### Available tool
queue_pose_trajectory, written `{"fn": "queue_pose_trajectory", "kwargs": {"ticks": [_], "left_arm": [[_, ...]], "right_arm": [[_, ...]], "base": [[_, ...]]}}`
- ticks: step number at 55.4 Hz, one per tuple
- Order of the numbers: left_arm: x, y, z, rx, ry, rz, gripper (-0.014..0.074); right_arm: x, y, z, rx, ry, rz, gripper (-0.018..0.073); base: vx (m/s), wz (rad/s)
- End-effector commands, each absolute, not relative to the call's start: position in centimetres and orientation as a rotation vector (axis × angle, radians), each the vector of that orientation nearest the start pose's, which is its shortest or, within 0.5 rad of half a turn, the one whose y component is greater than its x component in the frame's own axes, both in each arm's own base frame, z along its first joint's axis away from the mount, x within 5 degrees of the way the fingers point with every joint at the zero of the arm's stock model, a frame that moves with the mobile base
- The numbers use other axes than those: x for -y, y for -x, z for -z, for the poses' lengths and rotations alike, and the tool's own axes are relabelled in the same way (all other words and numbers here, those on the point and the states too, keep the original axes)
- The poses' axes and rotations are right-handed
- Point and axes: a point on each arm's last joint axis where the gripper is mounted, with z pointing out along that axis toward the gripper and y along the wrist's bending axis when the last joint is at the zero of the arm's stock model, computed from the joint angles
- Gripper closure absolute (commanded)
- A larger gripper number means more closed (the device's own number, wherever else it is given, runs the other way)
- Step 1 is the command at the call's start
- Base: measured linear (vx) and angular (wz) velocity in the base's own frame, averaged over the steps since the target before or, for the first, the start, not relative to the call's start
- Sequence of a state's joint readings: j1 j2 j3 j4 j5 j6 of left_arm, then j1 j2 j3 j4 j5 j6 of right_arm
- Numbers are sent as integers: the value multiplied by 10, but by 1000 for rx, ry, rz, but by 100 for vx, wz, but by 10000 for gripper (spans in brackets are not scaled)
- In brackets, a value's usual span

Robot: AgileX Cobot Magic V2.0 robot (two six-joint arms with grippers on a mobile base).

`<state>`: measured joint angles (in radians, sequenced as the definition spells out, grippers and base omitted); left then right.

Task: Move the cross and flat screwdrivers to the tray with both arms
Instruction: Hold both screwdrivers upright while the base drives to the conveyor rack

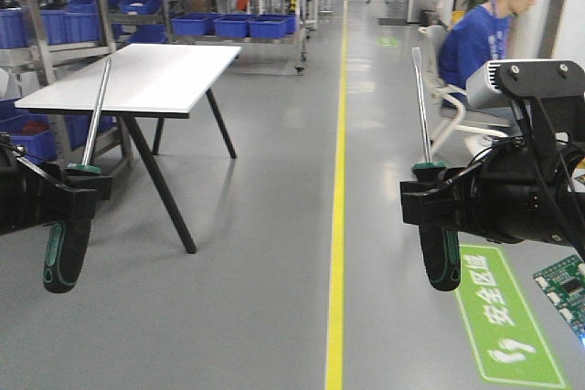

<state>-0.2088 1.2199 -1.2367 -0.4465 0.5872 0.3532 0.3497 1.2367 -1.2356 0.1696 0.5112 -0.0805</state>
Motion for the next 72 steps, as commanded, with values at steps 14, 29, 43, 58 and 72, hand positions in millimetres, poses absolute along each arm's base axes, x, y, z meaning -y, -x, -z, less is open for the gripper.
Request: {"fn": "queue_pose_trajectory", "kwargs": {"ticks": [14, 29, 43, 58, 72], "left_arm": [[75, -252, -434, -1871, -283, 413, 594], [75, -252, -434, -1871, -283, 413, 594], [75, -252, -434, -1871, -283, 413, 594], [75, -252, -434, -1871, -283, 413, 594], [75, -252, -434, -1871, -283, 414, 594]], "right_arm": [[-97, -250, -434, -1835, 306, -356, 567], [-97, -250, -434, -1835, 306, -356, 567], [-97, -250, -434, -1835, 306, -356, 567], [-97, -250, -434, -1836, 305, -356, 567], [-97, -250, -434, -1837, 306, -354, 567]], "base": [[46, 42], [51, 62], [55, 66], [57, 64], [58, 61]]}}
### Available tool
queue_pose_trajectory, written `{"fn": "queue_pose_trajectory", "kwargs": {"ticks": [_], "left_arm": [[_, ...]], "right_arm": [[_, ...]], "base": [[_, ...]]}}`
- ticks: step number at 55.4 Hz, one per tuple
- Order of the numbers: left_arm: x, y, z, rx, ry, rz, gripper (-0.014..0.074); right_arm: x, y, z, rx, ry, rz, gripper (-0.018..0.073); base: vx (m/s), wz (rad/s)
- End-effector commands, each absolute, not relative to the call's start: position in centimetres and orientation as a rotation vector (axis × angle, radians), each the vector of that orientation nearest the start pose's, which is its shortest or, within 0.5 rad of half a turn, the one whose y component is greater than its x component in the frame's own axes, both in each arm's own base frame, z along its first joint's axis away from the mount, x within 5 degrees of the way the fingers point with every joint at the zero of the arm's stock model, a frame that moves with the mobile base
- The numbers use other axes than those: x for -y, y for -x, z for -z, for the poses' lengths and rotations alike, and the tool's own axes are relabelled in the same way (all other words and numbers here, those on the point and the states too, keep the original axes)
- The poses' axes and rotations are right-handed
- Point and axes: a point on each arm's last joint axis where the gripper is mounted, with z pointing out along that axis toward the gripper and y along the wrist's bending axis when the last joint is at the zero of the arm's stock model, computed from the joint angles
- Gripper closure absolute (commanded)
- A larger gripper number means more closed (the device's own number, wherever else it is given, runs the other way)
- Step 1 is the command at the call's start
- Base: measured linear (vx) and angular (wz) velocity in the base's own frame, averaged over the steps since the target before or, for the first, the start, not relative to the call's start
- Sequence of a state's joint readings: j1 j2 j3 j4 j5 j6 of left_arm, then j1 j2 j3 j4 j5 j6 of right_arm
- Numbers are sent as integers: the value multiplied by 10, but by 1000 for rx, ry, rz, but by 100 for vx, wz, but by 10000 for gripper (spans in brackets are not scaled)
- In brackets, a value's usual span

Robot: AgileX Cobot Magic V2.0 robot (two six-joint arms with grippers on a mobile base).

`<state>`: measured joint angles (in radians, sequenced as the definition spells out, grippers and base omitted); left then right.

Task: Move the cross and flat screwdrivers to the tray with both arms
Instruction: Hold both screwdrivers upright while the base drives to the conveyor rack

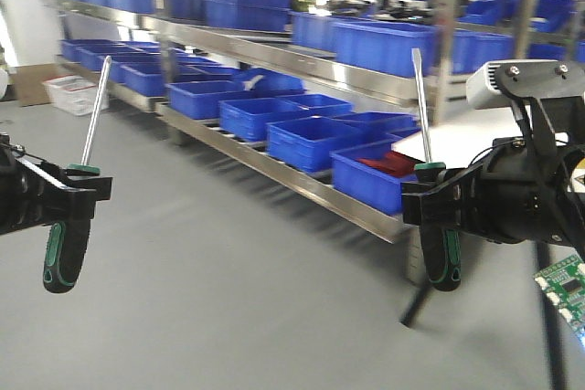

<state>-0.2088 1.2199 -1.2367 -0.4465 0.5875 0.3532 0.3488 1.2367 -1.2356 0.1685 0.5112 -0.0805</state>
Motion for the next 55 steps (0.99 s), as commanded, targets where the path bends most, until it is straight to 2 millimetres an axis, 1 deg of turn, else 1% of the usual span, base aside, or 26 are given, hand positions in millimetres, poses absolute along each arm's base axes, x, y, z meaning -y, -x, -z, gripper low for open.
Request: {"fn": "queue_pose_trajectory", "kwargs": {"ticks": [1, 55], "left_arm": [[75, -252, -434, -1871, -283, 414, 594], [75, -252, -434, -1871, -283, 414, 594]], "right_arm": [[-97, -250, -434, -1837, 306, -354, 567], [-97, -249, -433, -1851, 310, -354, 567]], "base": [[58, 61], [59, 56]]}}
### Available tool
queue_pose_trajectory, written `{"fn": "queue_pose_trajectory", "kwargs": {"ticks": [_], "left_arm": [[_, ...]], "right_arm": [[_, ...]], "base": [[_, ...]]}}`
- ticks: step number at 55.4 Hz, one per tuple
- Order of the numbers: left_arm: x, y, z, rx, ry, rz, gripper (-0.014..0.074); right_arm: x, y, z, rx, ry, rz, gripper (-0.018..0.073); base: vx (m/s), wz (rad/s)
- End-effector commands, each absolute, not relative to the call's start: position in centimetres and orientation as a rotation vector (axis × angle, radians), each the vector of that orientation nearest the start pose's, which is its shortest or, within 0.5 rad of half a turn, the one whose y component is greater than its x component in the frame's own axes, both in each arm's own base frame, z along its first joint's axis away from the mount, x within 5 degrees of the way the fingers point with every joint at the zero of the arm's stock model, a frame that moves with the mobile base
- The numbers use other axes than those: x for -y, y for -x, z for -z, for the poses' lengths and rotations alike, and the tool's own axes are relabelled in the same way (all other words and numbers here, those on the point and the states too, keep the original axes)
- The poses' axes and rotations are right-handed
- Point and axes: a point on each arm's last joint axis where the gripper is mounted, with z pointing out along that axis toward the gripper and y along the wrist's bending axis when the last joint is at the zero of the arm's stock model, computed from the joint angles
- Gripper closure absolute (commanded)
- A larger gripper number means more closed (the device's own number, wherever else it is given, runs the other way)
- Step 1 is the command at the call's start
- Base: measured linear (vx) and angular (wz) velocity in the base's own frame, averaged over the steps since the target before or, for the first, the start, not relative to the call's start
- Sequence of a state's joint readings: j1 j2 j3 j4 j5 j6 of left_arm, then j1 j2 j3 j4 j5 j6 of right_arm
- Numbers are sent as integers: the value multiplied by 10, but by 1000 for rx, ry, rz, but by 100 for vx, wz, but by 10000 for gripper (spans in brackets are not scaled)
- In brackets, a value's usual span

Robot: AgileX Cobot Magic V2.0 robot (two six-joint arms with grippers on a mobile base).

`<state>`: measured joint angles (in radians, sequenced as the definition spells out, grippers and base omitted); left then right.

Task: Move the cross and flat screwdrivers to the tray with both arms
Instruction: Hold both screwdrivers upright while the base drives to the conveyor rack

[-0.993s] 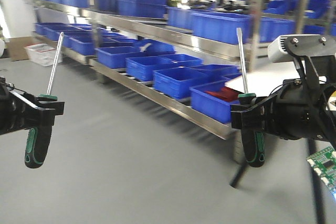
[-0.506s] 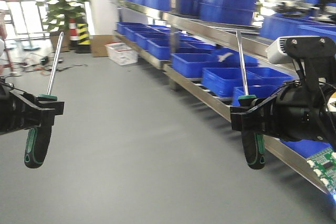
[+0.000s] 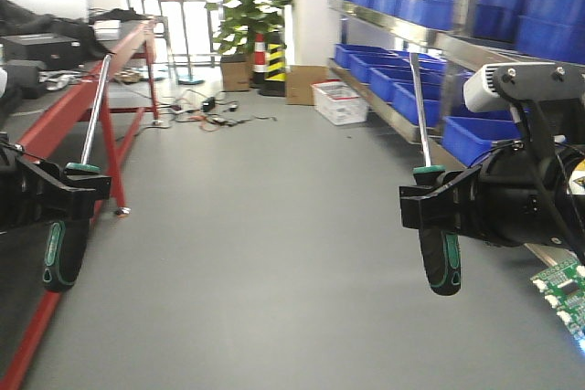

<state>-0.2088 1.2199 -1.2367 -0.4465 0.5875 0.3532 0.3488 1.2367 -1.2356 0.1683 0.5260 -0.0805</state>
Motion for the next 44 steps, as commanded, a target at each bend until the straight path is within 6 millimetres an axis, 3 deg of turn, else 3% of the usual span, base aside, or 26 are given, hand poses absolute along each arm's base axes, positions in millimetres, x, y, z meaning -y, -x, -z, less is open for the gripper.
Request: {"fn": "queue_pose_trajectory", "kwargs": {"ticks": [1, 44], "left_arm": [[75, -252, -434, -1871, -283, 414, 594], [75, -252, -434, -1871, -283, 413, 594]], "right_arm": [[-97, -249, -433, -1851, 310, -354, 567], [-97, -250, -433, -1851, 310, -354, 567]], "base": [[61, 43], [60, 22]]}}
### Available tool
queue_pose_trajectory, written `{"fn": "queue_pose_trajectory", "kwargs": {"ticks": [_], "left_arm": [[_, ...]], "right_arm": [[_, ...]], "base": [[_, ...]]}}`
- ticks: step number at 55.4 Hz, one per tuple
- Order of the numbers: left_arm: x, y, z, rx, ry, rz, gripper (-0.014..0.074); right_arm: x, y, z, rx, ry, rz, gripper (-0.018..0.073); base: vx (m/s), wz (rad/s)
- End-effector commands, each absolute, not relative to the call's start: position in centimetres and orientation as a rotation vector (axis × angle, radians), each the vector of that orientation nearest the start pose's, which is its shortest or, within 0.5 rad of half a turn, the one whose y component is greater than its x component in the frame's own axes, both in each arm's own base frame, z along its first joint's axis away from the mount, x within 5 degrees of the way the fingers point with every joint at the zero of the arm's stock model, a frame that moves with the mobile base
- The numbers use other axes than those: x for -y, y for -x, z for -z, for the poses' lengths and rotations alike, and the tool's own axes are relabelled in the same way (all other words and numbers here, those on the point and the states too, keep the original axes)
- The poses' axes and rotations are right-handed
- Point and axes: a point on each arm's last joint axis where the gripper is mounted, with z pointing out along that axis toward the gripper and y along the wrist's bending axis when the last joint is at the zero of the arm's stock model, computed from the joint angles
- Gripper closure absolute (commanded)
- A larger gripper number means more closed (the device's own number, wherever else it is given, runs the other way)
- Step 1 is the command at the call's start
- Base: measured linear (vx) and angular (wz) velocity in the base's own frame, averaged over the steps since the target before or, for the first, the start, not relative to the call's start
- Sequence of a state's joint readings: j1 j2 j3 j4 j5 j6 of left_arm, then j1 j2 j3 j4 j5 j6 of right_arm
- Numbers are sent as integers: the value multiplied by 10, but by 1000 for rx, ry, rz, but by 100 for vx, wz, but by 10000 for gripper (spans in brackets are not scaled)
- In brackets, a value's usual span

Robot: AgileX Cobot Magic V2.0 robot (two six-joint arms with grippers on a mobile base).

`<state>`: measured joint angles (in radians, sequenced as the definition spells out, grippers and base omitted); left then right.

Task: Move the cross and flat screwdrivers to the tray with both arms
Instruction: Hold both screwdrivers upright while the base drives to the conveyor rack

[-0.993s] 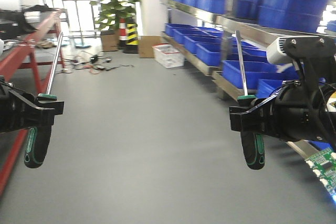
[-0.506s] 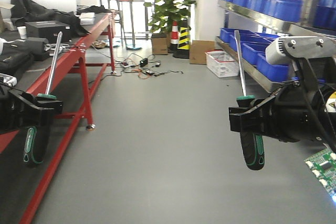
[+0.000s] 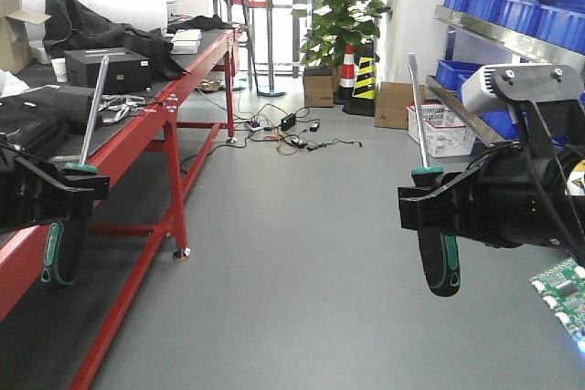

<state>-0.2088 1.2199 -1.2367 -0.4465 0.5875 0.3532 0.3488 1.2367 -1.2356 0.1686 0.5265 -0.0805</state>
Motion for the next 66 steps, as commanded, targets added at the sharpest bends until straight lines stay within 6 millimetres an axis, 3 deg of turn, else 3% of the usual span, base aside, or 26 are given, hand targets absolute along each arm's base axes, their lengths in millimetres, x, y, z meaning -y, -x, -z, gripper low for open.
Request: {"fn": "queue_pose_trajectory", "kwargs": {"ticks": [1, 30, 66], "left_arm": [[75, -252, -434, -1871, -283, 413, 594], [75, -252, -433, -1872, -284, 413, 594], [75, -252, -434, -1871, -283, 413, 594]], "right_arm": [[-97, -250, -433, -1851, 310, -354, 567], [-97, -250, -432, -1853, 310, -354, 567], [-97, -250, -432, -1853, 310, -355, 567]], "base": [[58, 5], [54, -18], [45, -76]]}}
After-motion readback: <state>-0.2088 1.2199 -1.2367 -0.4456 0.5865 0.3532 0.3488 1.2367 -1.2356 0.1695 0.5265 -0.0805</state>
